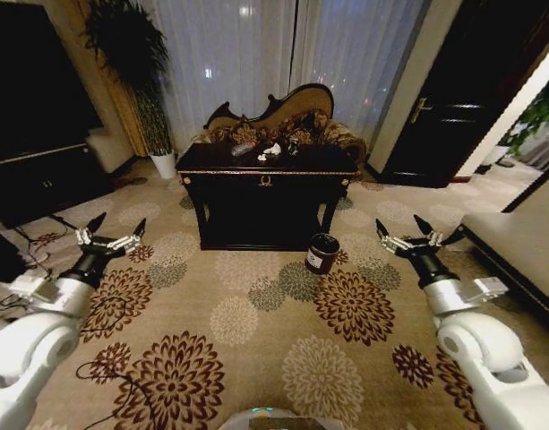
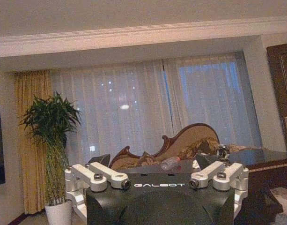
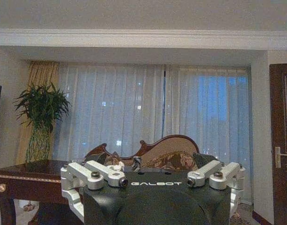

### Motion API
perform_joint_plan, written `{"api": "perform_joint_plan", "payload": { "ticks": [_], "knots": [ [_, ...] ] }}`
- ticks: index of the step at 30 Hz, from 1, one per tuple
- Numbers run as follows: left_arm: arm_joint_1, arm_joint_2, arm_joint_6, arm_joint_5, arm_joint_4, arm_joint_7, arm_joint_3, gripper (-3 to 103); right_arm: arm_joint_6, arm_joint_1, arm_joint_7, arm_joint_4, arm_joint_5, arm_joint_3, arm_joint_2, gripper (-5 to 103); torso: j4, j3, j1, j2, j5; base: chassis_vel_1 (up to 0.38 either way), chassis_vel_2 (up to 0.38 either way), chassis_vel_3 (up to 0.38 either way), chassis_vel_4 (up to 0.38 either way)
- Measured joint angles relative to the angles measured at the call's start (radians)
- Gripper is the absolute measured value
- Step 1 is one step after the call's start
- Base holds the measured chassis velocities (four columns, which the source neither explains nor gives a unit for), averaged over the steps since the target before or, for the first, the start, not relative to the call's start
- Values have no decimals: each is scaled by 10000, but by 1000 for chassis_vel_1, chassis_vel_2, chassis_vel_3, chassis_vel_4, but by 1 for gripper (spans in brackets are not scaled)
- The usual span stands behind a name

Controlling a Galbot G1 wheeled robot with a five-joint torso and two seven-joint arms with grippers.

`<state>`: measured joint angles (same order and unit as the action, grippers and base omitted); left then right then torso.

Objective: Move to the front of the table and place the trash on the table into the trash bin.

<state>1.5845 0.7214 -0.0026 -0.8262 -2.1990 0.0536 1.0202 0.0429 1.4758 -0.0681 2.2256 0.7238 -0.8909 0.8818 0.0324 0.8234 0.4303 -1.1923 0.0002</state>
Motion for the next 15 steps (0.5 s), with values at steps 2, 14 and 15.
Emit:
{"api": "perform_joint_plan", "payload": {
  "ticks": [2,14,15],
  "knots": [
    [-56,-32,193,-127,10,55,-12,100,77,-41,-44,-47,169,-26,-106,100,-1,0,0,0,-3,0,0,0,0],
    [133,499,882,429,-211,781,-214,100,147,204,-89,187,-269,60,-52,100,-1,0,-1,0,-4,0,0,0,0],
    [133,499,882,429,-211,781,-214,100,147,204,-89,187,-269,60,-52,100,-1,0,-1,0,-4,0,0,0,0]
  ]
}}
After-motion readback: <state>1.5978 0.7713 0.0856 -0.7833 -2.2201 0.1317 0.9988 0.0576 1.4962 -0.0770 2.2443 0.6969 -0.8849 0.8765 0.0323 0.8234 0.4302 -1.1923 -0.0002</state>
